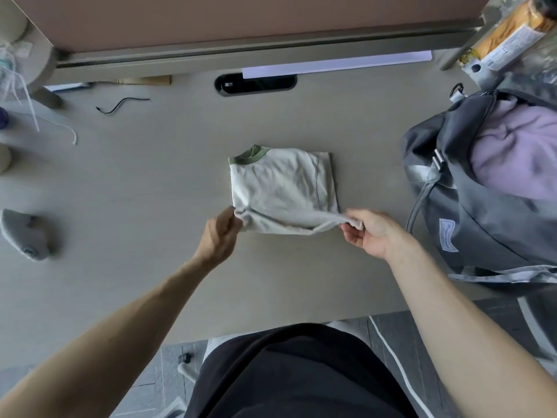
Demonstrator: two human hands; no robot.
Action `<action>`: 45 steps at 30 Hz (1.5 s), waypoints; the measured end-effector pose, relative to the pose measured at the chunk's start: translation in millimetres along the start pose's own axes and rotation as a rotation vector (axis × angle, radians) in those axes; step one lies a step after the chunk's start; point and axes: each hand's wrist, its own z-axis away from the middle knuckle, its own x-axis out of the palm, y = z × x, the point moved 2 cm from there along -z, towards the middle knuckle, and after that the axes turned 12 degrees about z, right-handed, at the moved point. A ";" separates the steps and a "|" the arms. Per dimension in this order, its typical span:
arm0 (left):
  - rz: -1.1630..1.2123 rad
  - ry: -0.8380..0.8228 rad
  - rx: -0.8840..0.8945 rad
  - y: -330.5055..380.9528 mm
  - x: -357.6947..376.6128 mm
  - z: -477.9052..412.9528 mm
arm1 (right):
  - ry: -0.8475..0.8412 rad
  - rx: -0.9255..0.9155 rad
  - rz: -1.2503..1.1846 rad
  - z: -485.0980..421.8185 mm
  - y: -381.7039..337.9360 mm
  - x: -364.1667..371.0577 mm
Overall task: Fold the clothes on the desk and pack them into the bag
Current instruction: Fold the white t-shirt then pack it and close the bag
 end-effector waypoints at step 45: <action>-0.128 0.394 -0.355 21.4 2.4 -136.3 | 0.513 -0.926 1.303 -106.0 -131.4 99.1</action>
